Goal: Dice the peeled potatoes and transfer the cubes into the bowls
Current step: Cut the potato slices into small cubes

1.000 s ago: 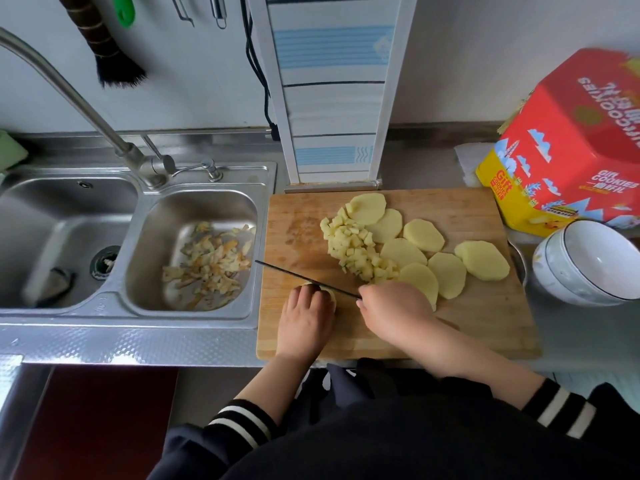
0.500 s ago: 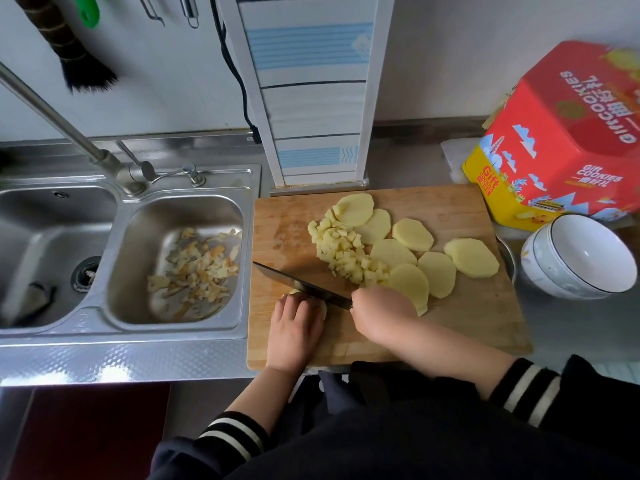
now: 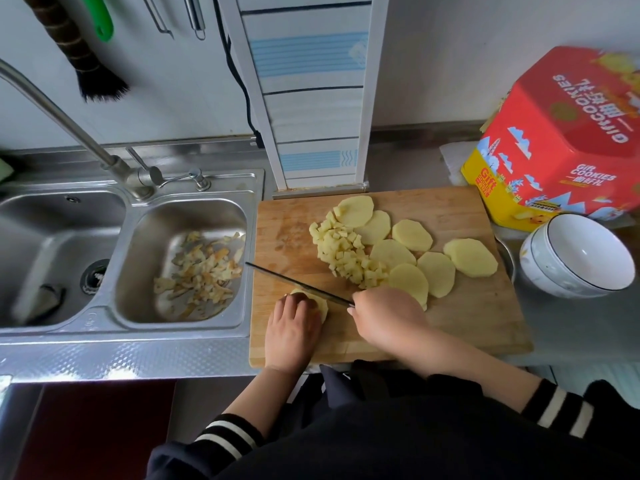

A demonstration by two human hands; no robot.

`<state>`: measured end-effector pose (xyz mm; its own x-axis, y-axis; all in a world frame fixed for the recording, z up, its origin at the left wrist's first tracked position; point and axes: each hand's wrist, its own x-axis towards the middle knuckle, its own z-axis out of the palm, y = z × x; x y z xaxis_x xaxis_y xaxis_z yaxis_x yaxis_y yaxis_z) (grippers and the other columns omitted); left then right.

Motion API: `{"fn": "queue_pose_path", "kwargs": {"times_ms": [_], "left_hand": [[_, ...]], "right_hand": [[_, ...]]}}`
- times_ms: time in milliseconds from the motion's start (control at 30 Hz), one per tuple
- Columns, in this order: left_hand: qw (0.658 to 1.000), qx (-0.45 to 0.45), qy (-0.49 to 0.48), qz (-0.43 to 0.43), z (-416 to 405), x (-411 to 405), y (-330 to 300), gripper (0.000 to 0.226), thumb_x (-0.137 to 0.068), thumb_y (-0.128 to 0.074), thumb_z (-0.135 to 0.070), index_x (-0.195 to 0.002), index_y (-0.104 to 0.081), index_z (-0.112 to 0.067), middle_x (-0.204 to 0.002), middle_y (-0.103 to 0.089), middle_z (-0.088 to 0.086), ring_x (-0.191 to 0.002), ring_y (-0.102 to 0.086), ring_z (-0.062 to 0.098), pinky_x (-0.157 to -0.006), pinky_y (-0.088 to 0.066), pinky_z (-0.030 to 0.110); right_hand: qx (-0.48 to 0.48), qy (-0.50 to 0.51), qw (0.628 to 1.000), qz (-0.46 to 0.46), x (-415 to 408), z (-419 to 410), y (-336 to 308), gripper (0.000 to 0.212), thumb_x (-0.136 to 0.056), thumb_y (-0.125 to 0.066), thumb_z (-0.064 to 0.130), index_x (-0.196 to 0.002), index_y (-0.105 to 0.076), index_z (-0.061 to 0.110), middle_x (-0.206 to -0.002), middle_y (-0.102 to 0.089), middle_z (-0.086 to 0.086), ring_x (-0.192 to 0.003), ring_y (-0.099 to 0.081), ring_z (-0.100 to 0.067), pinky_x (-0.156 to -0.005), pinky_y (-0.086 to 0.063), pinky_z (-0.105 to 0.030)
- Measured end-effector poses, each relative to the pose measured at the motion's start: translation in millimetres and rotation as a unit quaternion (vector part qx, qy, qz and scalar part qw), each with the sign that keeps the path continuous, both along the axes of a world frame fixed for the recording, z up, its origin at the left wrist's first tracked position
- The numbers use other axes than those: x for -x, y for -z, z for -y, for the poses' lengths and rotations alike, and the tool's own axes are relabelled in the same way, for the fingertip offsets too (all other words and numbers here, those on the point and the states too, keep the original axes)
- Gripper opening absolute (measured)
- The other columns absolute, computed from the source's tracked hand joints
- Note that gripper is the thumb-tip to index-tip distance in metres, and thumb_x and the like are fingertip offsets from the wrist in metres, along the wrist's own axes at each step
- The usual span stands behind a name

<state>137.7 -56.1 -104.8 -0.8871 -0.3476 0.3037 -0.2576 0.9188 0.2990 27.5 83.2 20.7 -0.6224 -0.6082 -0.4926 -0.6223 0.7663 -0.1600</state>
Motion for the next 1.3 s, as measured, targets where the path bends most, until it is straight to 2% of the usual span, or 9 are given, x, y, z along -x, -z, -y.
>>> {"fn": "queue_pose_path", "kwargs": {"times_ms": [67,267,567,667,767,933,1067,1133,1300], "left_hand": [[1.0,0.0,-0.003,-0.004,-0.9,-0.7,0.4,0.03,-0.091,-0.05,-0.033,-0.086,-0.066,-0.008,-0.089,-0.061,0.011,-0.078,-0.054,0.031,-0.064,-0.048,0.038],[1.0,0.005,-0.002,-0.011,0.0,-3.3,3.8,0.032,-0.091,-0.05,-0.034,-0.082,-0.064,-0.006,-0.087,-0.06,0.013,-0.074,-0.053,0.032,-0.062,-0.046,0.037],[1.0,-0.001,-0.015,-0.007,-0.7,-3.2,4.4,0.037,-0.092,-0.05,-0.037,-0.082,-0.064,-0.005,-0.09,-0.061,0.015,-0.077,-0.052,0.033,-0.065,-0.046,0.038],[1.0,-0.005,-0.011,-0.012,0.4,-3.4,6.0,0.033,-0.092,-0.052,-0.035,-0.082,-0.064,-0.006,-0.09,-0.06,0.015,-0.077,-0.052,0.033,-0.065,-0.047,0.039],[1.0,-0.013,0.0,-0.02,0.4,-2.7,5.9,0.026,-0.092,-0.053,-0.031,-0.087,-0.063,-0.008,-0.093,-0.061,0.015,-0.077,-0.054,0.034,-0.065,-0.05,0.04],[1.0,-0.006,0.022,-0.013,2.2,-6.5,0.9,0.025,-0.092,-0.053,-0.032,-0.097,-0.063,-0.01,-0.099,-0.062,0.013,-0.085,-0.055,0.033,-0.072,-0.05,0.04],[1.0,-0.009,0.011,0.005,3.3,-10.9,-0.3,0.034,-0.092,-0.05,-0.035,-0.097,-0.069,-0.007,-0.101,-0.063,0.012,-0.088,-0.056,0.032,-0.075,-0.05,0.039],[1.0,-0.017,0.009,0.006,3.7,-11.6,-0.1,0.033,-0.092,-0.051,-0.035,-0.095,-0.069,-0.007,-0.099,-0.062,0.011,-0.086,-0.056,0.031,-0.072,-0.05,0.039],[1.0,-0.021,0.003,0.007,4.4,-12.5,1.2,0.034,-0.093,-0.049,-0.035,-0.089,-0.068,-0.007,-0.095,-0.061,0.011,-0.082,-0.055,0.03,-0.067,-0.05,0.038]], "right_hand": [[-0.014,-0.007,1.0,-0.003,-2.7,2.3,3.2,0.022,-0.101,-0.044,0.017,-0.079,-0.044,0.018,-0.067,-0.042,0.002,-0.057,-0.042,-0.017,-0.044,-0.025,-0.028],[-0.046,-0.018,0.999,-0.012,-2.7,6.4,10.2,0.015,-0.098,-0.048,0.011,-0.092,-0.063,0.014,-0.067,-0.046,0.001,-0.063,-0.049,-0.022,-0.044,-0.026,-0.027],[-0.07,-0.003,0.997,0.018,-4.1,10.1,21.0,0.024,-0.09,-0.047,-0.005,-0.094,-0.065,0.01,-0.07,-0.049,-0.001,-0.064,-0.049,-0.021,-0.044,-0.029,-0.025],[-0.052,0.024,0.997,0.043,1.3,9.2,22.9,0.018,-0.098,-0.047,0.008,-0.093,-0.065,0.009,-0.069,-0.048,0.0,-0.067,-0.052,-0.023,-0.049,-0.036,-0.027],[-0.018,0.058,0.995,0.074,11.6,6.7,17.2,0.023,-0.102,-0.046,0.027,-0.096,-0.061,0.01,-0.074,-0.051,0.0,-0.076,-0.056,-0.024,-0.063,-0.045,-0.031],[0.022,0.085,0.993,0.076,13.2,-1.7,7.7,0.029,-0.102,-0.043,0.035,-0.109,-0.062,0.014,-0.097,-0.063,-0.001,-0.09,-0.061,-0.022,-0.067,-0.042,-0.029],[0.011,0.044,0.998,0.046,4.6,-5.3,0.9,0.031,-0.103,-0.039,0.036,-0.104,-0.061,0.014,-0.078,-0.051,0.003,-0.076,-0.054,-0.022,-0.062,-0.04,-0.03],[-0.006,0.016,0.999,0.041,0.0,-3.5,-1.0,0.03,-0.104,-0.037,0.034,-0.103,-0.059,0.014,-0.071,-0.043,0.003,-0.073,-0.05,-0.023,-0.054,-0.034,-0.03],[-0.042,-0.029,0.999,0.002,-10.2,-0.6,0.8,0.015,-0.102,-0.042,0.014,-0.088,-0.049,0.016,-0.067,-0.042,0.002,-0.063,-0.046,-0.022,-0.045,-0.026,-0.028]]}}
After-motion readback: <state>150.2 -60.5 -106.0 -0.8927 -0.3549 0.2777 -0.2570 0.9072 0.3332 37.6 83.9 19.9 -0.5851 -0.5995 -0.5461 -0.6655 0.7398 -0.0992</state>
